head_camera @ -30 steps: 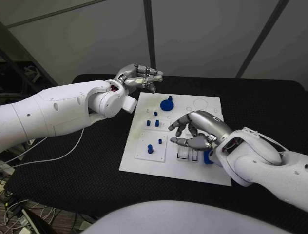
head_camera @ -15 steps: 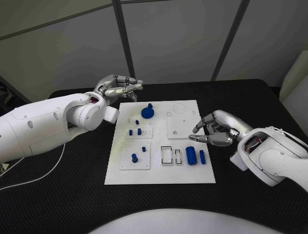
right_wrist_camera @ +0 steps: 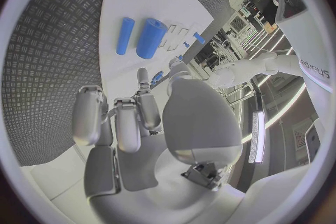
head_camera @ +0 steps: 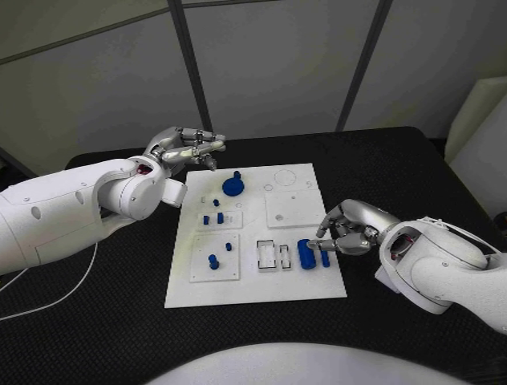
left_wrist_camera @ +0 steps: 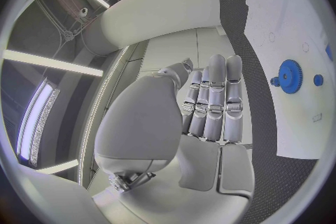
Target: Assemble the parts on the task board
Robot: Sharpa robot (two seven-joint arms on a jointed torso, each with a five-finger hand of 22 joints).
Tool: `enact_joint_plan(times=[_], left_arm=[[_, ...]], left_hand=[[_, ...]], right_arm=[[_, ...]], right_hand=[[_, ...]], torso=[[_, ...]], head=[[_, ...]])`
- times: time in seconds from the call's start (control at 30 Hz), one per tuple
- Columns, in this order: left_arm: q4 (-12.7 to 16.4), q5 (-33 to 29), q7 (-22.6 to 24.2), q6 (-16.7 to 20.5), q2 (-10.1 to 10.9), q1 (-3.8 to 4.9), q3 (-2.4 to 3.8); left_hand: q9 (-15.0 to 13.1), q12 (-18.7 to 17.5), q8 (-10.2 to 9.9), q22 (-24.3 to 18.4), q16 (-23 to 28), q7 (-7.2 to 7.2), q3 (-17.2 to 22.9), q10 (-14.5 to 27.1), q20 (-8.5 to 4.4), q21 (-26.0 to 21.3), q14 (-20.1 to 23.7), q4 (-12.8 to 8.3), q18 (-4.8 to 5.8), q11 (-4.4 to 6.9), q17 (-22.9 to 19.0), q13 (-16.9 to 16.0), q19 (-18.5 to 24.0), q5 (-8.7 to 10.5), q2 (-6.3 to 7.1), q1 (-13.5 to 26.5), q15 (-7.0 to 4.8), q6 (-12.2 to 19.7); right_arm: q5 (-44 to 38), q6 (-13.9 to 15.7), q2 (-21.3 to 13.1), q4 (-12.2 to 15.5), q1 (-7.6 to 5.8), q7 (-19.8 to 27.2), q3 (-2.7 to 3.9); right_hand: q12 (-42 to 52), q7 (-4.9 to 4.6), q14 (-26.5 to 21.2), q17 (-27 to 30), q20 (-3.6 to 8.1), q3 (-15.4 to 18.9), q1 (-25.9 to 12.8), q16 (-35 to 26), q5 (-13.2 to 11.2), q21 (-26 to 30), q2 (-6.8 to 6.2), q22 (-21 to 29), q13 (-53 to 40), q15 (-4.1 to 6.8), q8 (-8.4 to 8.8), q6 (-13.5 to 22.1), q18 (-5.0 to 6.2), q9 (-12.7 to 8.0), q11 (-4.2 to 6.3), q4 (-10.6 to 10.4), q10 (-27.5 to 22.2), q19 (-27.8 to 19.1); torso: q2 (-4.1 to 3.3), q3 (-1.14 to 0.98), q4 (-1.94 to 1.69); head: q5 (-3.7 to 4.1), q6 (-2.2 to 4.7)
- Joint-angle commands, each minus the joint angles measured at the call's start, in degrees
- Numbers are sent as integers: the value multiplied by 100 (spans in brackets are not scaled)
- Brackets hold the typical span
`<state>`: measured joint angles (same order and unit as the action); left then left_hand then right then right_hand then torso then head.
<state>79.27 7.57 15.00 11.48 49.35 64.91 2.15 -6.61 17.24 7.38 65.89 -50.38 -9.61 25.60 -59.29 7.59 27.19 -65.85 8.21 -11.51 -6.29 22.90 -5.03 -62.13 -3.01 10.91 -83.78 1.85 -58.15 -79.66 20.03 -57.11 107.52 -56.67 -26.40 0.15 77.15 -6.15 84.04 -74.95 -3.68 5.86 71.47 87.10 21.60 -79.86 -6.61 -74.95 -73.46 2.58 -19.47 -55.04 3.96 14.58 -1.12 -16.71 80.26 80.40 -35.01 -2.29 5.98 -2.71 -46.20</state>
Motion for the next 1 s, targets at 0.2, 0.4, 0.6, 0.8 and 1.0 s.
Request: enact_joint_plan(times=[0.2,0.4,0.6,0.8,1.0], left_arm=[[25,-47,32,-48,17,3,3],[25,-47,34,-50,14,2,3],[26,-47,34,-55,16,2,3],[32,-47,30,-56,24,2,3],[38,-47,29,-60,33,2,4]], left_hand=[[9,25,28,-5,34,-10,-23,40,1,-32,39,3,107,-3,-10,-9,32,18,-30,3,0,-30],[9,25,28,-5,34,-10,-23,40,1,-32,39,3,107,-3,-10,-9,32,18,-30,3,0,-30],[9,25,28,-5,34,-10,-23,40,1,-32,39,3,107,-3,-10,-9,32,18,-30,3,0,-30],[10,37,30,-15,33,-8,-39,44,2,-43,38,12,107,-1,-16,-9,29,17,-36,13,0,-30],[10,37,30,-15,33,-8,-39,44,2,-43,38,12,107,-1,-16,-9,29,17,-36,13,0,-30]], right_arm=[[-562,-320,197,-84,117,-291,-3],[-631,-370,285,-158,166,-312,-4],[-695,-437,376,-247,205,-340,-4],[-756,-504,471,-350,247,-363,-5],[-803,-543,575,-431,304,-385,-6]], right_hand=[[-3,16,468,-846,-22,48,-59,30,-23,-34,20,-38,-18,-16,-46,49,-53,19,-36,-5,16,46],[7,19,472,-870,-24,70,-59,40,-19,-45,51,-57,-43,-18,-76,53,-57,40,-35,-2,23,56],[23,23,476,-890,-25,84,-43,48,-11,-56,82,-75,-75,-16,-108,51,-60,63,-32,1,37,67],[26,25,477,-896,-25,89,-37,51,-8,-60,97,-80,-83,-16,-121,51,-61,72,-31,2,40,70],[31,29,480,-910,-25,98,-24,57,-9,-64,132,-87,-100,-14,-148,52,-63,91,-28,2,44,74]], torso=[[-21,1,12],[-16,8,10],[-26,9,11],[-24,11,10],[-23,11,13]], head=[[-47,-24],[-45,-36],[-58,-54],[-64,-65],[-66,-77]])
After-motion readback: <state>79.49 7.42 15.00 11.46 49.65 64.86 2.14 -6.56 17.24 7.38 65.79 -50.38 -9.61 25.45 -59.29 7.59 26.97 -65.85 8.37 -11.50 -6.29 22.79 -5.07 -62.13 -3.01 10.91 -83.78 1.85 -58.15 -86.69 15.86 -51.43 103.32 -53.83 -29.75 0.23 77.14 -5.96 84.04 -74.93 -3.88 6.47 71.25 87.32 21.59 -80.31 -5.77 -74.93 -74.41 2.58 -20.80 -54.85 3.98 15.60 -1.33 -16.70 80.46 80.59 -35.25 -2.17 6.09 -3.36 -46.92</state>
